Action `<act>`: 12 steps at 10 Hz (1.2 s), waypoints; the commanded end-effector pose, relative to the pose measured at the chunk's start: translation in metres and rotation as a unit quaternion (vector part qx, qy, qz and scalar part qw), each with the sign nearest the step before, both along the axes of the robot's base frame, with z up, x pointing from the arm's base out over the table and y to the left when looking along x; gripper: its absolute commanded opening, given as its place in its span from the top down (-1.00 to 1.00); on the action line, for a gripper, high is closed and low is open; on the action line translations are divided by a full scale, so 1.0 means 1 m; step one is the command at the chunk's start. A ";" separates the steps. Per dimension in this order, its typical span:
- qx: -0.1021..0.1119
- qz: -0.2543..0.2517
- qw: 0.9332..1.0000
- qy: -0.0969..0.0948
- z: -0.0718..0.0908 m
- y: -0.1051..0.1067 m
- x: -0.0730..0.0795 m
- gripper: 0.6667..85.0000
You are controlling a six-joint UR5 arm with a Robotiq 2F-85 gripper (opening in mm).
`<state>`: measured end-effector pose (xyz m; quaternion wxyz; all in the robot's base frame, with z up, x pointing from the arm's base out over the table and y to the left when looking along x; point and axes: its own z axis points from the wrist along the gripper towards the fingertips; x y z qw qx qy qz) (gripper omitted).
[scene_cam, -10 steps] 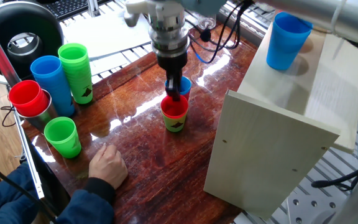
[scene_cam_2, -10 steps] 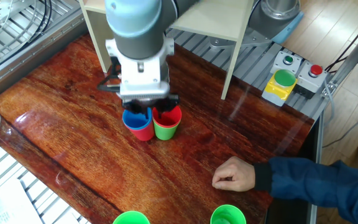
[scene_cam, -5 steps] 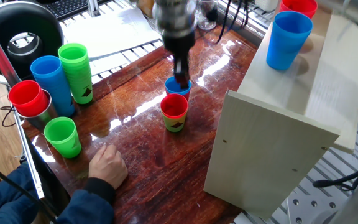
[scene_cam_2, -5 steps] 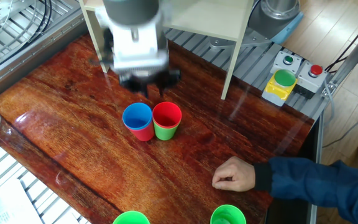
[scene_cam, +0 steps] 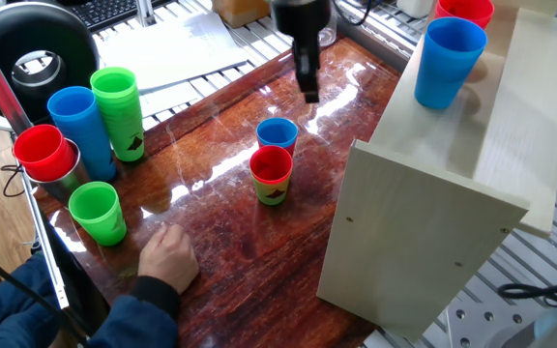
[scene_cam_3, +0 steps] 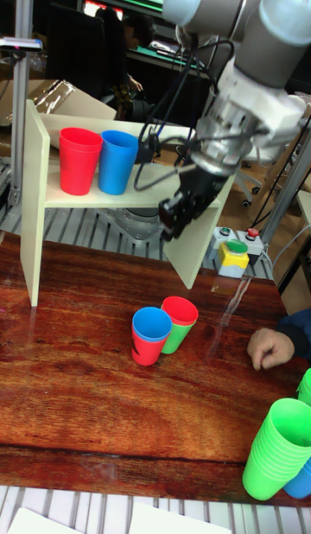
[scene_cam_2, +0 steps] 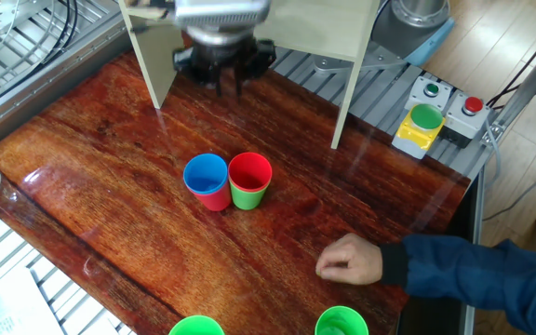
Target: Take the cups off the shelf and stack them together
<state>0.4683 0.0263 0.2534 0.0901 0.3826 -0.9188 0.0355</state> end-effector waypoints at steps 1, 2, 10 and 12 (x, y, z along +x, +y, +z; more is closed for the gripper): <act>0.004 -0.026 1.000 -0.011 0.015 0.004 -0.007 0.98; 0.019 -0.026 0.999 -0.021 0.013 0.012 -0.002 0.98; 0.015 0.025 0.998 -0.059 0.045 -0.006 0.015 0.67; -0.002 0.070 0.996 -0.049 0.081 -0.027 0.009 0.34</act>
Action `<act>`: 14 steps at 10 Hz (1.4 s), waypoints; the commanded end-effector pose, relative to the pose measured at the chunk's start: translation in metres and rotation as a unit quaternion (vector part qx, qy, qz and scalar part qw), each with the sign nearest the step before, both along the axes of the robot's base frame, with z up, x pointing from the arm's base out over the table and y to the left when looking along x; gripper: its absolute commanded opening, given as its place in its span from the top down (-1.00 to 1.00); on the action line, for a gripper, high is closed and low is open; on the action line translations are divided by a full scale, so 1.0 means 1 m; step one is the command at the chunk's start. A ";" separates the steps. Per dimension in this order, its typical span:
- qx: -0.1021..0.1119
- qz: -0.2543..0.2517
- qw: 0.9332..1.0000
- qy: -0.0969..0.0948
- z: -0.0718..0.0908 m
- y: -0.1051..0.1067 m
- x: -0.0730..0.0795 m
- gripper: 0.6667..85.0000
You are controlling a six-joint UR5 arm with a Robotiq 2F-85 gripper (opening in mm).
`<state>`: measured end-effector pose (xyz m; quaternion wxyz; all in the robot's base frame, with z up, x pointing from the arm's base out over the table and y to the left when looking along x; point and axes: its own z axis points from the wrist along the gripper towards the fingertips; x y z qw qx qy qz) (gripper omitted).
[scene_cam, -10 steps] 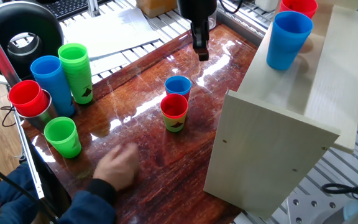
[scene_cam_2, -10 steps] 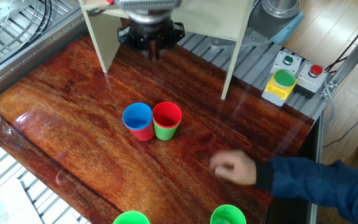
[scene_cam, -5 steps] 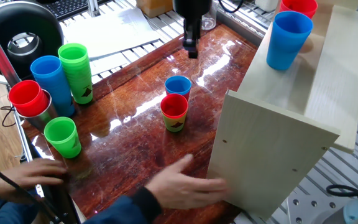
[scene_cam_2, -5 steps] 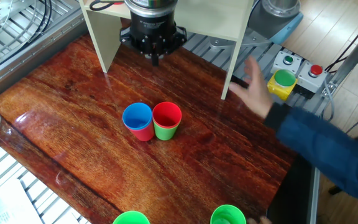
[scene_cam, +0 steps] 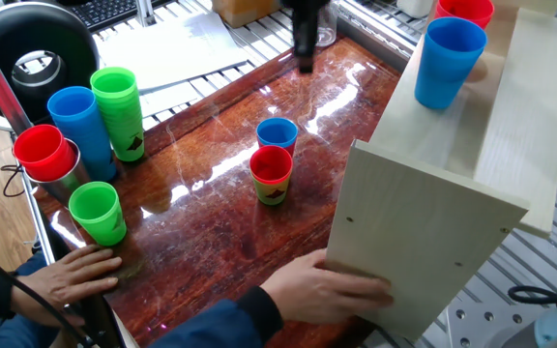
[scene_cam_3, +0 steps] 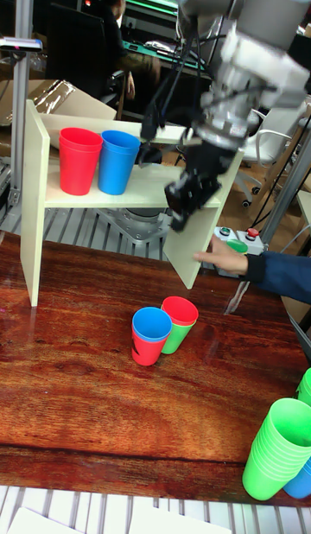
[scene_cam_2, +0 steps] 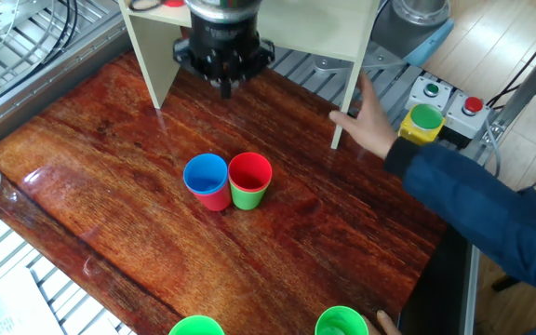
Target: Take the cups off the shelf and stack them together
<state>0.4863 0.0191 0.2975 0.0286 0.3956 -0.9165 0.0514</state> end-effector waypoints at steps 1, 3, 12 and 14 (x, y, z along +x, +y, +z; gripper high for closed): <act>-0.028 0.065 0.997 0.013 0.047 -0.028 -0.011 0.30; -0.050 0.096 0.994 0.007 0.062 -0.047 -0.017 0.27; -0.117 0.104 0.987 0.036 0.080 -0.104 -0.063 0.07; -0.141 0.124 0.981 0.038 0.086 -0.115 -0.061 0.07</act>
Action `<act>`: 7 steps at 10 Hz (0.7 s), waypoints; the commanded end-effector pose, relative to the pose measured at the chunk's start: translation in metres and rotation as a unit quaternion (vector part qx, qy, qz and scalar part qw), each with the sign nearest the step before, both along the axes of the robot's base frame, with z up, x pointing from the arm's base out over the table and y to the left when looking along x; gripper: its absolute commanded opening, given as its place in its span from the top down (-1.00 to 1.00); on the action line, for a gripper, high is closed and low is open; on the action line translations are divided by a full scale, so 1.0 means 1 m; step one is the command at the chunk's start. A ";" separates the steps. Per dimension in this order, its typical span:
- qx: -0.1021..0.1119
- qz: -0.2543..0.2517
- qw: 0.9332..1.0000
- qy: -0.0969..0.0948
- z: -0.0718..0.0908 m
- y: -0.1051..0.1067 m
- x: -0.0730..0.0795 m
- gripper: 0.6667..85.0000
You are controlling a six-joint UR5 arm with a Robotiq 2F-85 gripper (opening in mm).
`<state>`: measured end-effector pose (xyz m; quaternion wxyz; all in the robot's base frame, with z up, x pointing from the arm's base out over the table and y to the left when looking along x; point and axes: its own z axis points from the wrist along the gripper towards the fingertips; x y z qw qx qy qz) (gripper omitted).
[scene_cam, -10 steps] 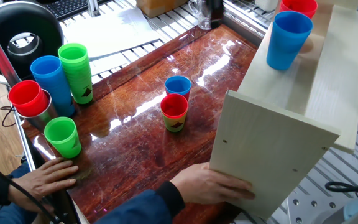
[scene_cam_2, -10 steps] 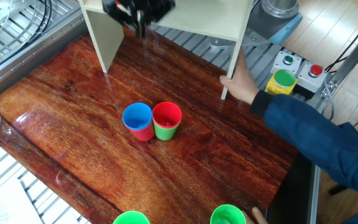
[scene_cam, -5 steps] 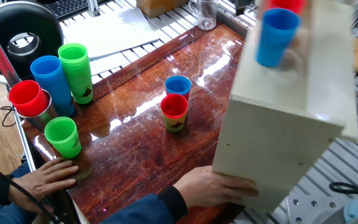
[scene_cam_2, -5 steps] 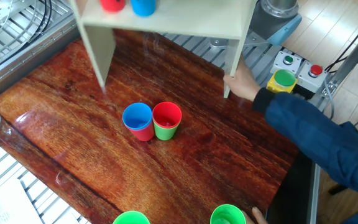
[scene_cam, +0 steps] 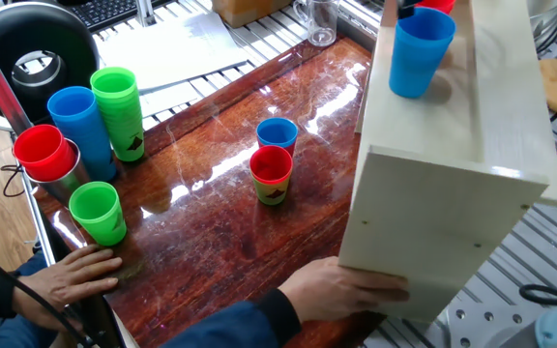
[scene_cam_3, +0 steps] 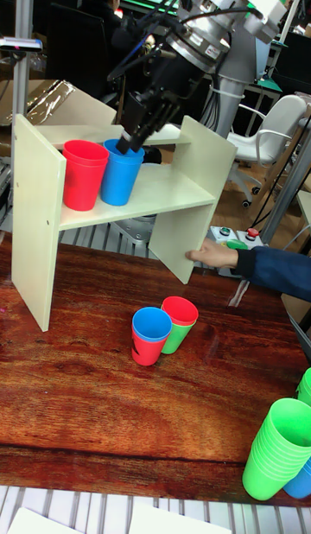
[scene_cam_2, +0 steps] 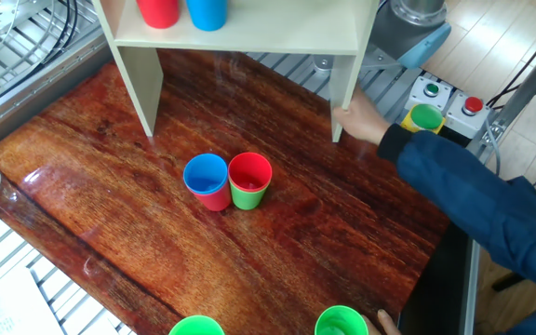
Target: Take the cups off the shelf and stack them together
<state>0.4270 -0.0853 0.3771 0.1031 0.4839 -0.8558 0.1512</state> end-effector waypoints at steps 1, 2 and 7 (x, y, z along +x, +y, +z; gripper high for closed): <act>-0.023 0.024 0.999 0.001 0.007 -0.013 0.000 0.08; -0.021 0.027 0.999 -0.004 0.005 -0.014 0.002 0.08; 0.001 0.026 1.000 0.010 -0.013 -0.025 -0.016 0.08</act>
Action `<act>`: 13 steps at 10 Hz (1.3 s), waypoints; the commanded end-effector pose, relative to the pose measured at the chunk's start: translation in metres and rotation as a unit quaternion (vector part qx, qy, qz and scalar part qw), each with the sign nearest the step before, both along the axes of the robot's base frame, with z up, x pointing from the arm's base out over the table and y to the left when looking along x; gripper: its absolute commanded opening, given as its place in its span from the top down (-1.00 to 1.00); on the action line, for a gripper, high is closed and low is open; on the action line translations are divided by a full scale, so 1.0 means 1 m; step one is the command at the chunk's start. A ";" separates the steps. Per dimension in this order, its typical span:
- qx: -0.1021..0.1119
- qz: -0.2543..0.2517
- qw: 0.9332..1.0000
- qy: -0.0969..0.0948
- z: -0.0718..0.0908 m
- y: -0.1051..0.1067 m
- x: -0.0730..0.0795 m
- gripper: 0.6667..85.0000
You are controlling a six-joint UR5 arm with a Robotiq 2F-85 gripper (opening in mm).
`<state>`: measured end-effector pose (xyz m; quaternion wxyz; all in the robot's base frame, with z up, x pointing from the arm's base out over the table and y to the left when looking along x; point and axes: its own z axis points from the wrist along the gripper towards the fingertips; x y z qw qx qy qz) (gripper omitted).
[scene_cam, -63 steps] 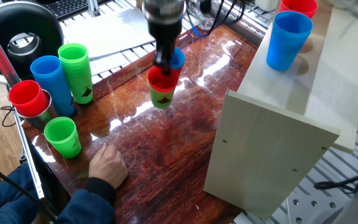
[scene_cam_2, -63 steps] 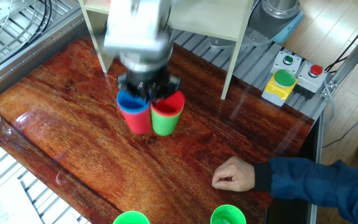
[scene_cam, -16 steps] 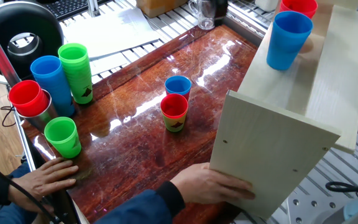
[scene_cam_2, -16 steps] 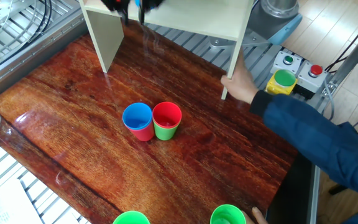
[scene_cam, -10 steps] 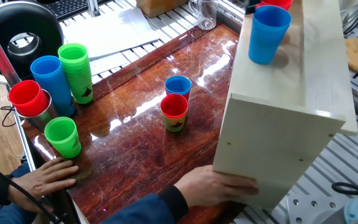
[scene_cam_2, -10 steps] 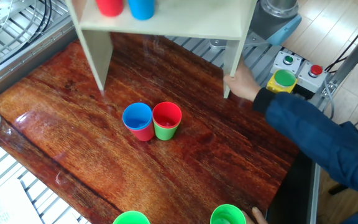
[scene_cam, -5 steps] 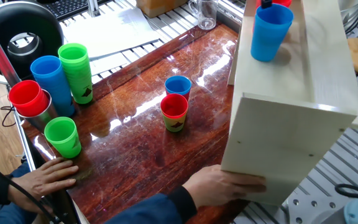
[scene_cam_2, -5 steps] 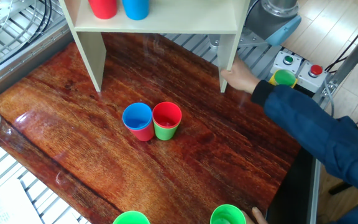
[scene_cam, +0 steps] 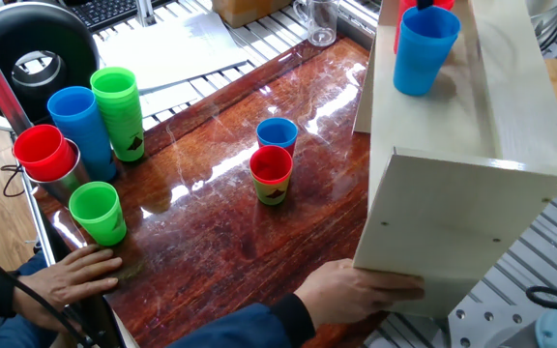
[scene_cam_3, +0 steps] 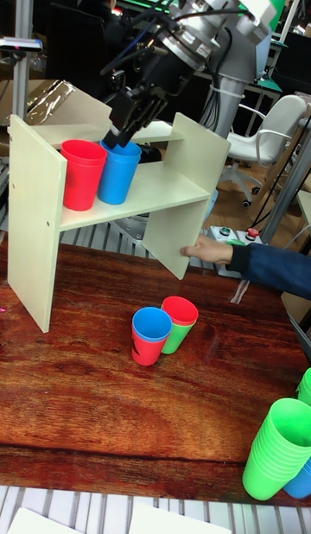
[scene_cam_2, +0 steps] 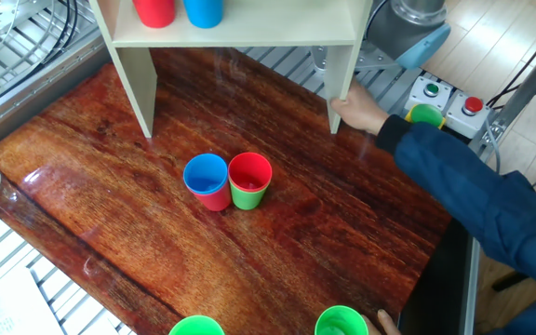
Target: Take the cups off the shelf and stack them together
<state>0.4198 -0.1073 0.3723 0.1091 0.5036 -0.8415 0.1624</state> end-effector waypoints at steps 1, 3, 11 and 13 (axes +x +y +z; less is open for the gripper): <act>0.017 0.004 1.000 0.006 -0.012 -0.006 -0.012 0.08; 0.023 0.007 1.000 -0.001 -0.019 -0.010 -0.013 0.08; 0.097 0.007 0.995 -0.022 -0.045 0.030 0.026 0.11; 0.094 -0.015 0.995 -0.036 -0.045 0.028 0.029 0.79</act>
